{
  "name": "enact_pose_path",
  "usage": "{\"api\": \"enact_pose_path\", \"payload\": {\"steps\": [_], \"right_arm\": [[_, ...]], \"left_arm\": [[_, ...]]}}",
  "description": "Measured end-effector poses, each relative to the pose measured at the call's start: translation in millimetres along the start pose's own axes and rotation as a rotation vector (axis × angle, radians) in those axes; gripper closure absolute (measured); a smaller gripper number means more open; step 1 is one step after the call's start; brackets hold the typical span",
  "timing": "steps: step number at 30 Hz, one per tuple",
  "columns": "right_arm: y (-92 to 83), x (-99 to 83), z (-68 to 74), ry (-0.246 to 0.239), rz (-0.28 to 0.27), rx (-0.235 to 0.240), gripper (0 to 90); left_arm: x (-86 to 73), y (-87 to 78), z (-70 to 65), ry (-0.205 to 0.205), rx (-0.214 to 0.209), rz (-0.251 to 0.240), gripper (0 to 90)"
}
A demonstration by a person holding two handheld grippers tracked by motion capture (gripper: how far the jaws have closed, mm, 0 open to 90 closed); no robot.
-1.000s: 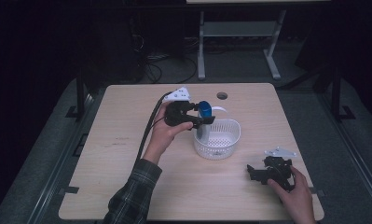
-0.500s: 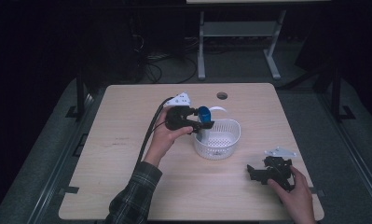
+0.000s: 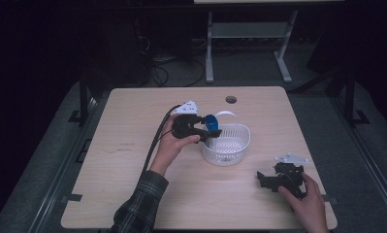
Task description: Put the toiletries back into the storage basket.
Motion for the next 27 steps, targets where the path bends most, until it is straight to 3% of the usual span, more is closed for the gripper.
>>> {"api": "enact_pose_path", "payload": {"steps": [27], "right_arm": [[-0.1, 0.0, 0.1, 0.001, 0.001, 0.0, 0.0]], "left_arm": [[-7.0, 1.4, -3.1, 0.007, -0.014, 0.001, 34.3]]}}
Point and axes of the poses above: each handheld gripper's, and its own axes: y roughly forward along the jaws, x roughly out of its top, z roughly to its left, the point moved 3 cm from there along y, roughly forward along the jaws, and after that the axes turned 10 degrees about -x, right-handed, at the moved point
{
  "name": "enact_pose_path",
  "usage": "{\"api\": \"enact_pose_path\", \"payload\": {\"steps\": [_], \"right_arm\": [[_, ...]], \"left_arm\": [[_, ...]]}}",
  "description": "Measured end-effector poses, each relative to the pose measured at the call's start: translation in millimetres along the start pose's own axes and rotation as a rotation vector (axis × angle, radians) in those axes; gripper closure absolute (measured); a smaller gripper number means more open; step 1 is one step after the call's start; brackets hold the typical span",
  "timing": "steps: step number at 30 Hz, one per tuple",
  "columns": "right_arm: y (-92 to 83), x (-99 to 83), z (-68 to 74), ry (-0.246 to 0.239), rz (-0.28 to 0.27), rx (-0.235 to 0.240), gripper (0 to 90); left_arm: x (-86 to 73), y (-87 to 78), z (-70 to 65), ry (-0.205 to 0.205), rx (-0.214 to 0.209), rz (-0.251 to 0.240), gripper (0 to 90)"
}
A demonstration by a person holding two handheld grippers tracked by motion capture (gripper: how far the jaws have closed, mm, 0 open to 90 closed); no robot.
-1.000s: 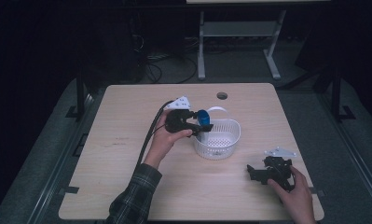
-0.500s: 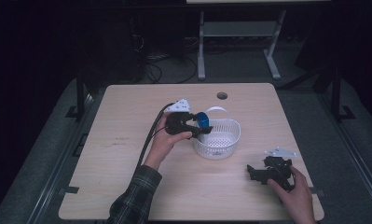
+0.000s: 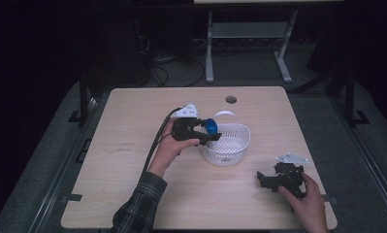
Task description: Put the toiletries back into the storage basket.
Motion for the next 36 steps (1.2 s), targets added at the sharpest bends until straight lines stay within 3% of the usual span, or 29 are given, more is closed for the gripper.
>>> {"api": "enact_pose_path", "payload": {"steps": [7, 10, 18, 36], "right_arm": [[0.0, 0.0, 0.0, 0.0, 0.0, 0.0, 0.0], [0.0, 0.0, 0.0, 0.0, 0.0, 0.0, 0.0], [0.0, 0.0, 0.0, 0.0, 0.0, 0.0, 0.0], [0.0, -0.1, 0.0, -0.002, -0.003, -0.001, 0.0]], "left_arm": [[-0.3, -0.6, -2.2, -0.006, -0.005, -0.008, 26.9], [0.8, -0.8, -5.1, 0.012, 0.03, 0.017, 25.6], [1.7, -3.1, -12.3, 0.008, 0.031, 0.039, 22.8], [-0.4, -45.8, -17.5, -0.001, 0.098, 0.04, 22.7]]}}
Point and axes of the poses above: each handheld gripper's, and its own axes: y roughly forward along the jaws, x roughly out of its top, z roughly to its left, the point moved 3 cm from there along y, roughly forward along the jaws, and after that the axes turned 10 degrees about -x, right-handed, at the moved point
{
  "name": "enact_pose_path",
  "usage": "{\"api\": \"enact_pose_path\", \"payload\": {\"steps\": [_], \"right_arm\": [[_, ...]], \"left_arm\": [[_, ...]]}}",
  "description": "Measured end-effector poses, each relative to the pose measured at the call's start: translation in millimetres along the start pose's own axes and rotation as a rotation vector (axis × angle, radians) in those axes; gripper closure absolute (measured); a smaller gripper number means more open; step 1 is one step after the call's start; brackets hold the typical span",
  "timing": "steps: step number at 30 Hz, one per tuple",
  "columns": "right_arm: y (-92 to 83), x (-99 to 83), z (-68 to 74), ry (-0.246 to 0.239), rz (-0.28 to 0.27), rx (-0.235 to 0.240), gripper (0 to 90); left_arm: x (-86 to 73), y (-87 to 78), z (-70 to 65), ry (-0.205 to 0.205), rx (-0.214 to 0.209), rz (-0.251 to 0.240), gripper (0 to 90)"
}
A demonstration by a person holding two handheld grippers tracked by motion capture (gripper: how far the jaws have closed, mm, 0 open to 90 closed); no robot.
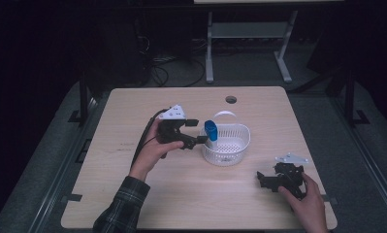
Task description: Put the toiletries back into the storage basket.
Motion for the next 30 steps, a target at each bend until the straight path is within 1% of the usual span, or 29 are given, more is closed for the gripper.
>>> {"api": "enact_pose_path", "payload": {"steps": [4, 8, 11, 12, 13, 14, 15, 17, 18, 21, 22, 23, 29, 30], "right_arm": [[0.0, 0.0, 0.0, 0.0, 0.001, 0.0, 0.0], [0.0, -0.1, -0.1, -0.001, 0.0, 0.0, 0.0], [-0.1, -0.1, 0.1, 0.001, 0.0, 0.0, 0.0], [-0.1, 0.0, 0.1, 0.001, 0.0, 0.0, 0.0], [0.0, 0.0, 0.0, 0.0, -0.001, 0.0, 0.0], [-0.1, 0.0, 0.0, 0.001, 0.0, 0.0, 0.0], [-0.1, -0.1, 0.0, 0.0, 0.001, 0.001, 0.0], [0.0, 0.0, -0.1, -0.001, -0.001, 0.001, 0.0], [0.0, 0.0, -0.1, -0.001, -0.001, 0.001, 0.0], [-0.1, 0.0, -0.1, -0.001, -0.001, 0.002, 0.0], [-0.1, 0.0, -0.1, -0.001, -0.001, 0.002, 0.0], [0.0, 0.0, 0.0, -0.001, 0.0, 0.003, 0.0], [0.0, 0.0, -0.1, -0.002, 0.0, 0.002, 0.0], [0.0, 0.0, 0.0, -0.001, 0.0, 0.002, 0.0]], "left_arm": [[-2.2, -11.2, -1.8, -0.001, 0.006, -0.004, 22.7], [-5.0, -17.6, -3.8, -0.002, 0.017, 0.007, 22.0], [-10.3, -26.9, -6.1, -0.002, 0.034, 0.017, 21.9], [-10.3, -26.9, -6.1, -0.002, 0.034, 0.017, 21.8], [-14.1, -31.6, -6.8, -0.007, 0.047, 0.019, 21.8], [-14.1, -31.6, -6.8, -0.007, 0.047, 0.019, 21.8], [-18.5, -36.3, -7.0, -0.016, 0.054, 0.021, 21.8], [-23.0, -40.3, -6.6, -0.022, 0.064, 0.025, 21.8], [-23.0, -40.3, -6.6, -0.022, 0.064, 0.025, 21.8], [-30.9, -48.5, -6.6, -0.031, 0.083, 0.029, 21.8], [-30.9, -48.5, -6.6, -0.031, 0.083, 0.029, 21.8], [-35.0, -52.5, -6.7, -0.034, 0.088, 0.034, 21.8], [-50.7, -63.1, -6.8, -0.048, 0.113, 0.055, 21.8], [-50.7, -63.1, -6.8, -0.048, 0.113, 0.055, 21.8]]}}
Point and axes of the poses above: each handheld gripper's, and its own axes: y roughly forward along the jaws, x roughly out of its top, z roughly to its left, the point moved 3 cm from there along y, roughly forward along the jaws, and after that the axes turned 10 degrees about -x, right-handed, at the moved point
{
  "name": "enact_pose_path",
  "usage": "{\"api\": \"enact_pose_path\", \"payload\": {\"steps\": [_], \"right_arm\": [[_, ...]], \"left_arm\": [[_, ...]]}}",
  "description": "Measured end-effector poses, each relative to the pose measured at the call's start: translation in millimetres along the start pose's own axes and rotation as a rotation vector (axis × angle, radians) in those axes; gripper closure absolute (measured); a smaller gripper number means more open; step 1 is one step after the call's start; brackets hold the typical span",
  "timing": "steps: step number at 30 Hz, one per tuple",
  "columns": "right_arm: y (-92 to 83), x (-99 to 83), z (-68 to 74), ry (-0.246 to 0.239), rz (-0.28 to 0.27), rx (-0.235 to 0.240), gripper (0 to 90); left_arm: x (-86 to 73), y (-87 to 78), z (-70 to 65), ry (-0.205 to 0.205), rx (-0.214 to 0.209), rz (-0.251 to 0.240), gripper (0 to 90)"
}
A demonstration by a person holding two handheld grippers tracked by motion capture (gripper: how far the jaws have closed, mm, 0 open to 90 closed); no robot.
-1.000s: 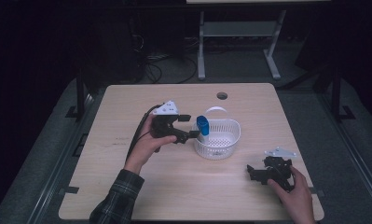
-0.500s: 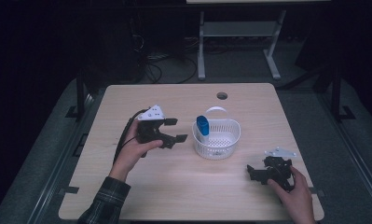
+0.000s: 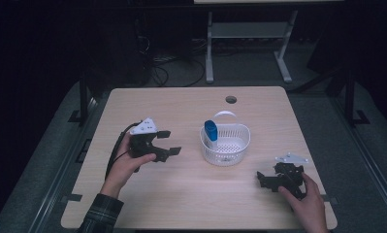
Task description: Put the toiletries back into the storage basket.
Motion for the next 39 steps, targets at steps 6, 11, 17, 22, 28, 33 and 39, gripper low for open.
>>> {"api": "enact_pose_path", "payload": {"steps": [6, 11, 17, 22, 28, 33, 39], "right_arm": [[0.0, 0.0, 0.0, 0.001, 0.0, -0.001, 0.0], [0.0, 0.0, 0.0, 0.001, 0.0, -0.001, 0.0], [0.0, 0.0, 0.2, 0.002, 0.001, -0.001, 0.0], [0.0, 0.0, 0.1, 0.002, 0.001, -0.001, 0.0], [0.0, 0.0, 0.1, 0.001, 0.001, -0.001, 0.0], [0.0, 0.0, 0.0, 0.001, 0.0, -0.001, 0.0], [0.0, 0.0, 0.1, 0.001, 0.001, -0.001, 0.0]], "left_arm": [[-18.7, -10.6, 1.3, -0.027, 0.03, 0.011, 21.8], [-37.6, -21.3, 1.6, -0.049, 0.062, 0.023, 21.8], [-56.3, -33.9, 1.5, -0.072, 0.098, 0.031, 21.8], [-72.3, -39.3, 0.9, -0.084, 0.122, 0.068, 21.8], [-92.9, -44.4, -0.7, -0.096, 0.151, 0.125, 21.4], [-107.5, -48.7, -0.4, -0.128, 0.166, 0.157, 21.4], [-125.7, -53.1, 2.1, -0.144, 0.206, 0.236, 21.1]]}}
Point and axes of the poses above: each handheld gripper's, and its own axes: y roughly forward along the jaws, x roughly out of its top, z roughly to its left, the point moved 3 cm from there along y, roughly forward along the jaws, and after that the axes turned 10 degrees about -x, right-handed, at the moved point
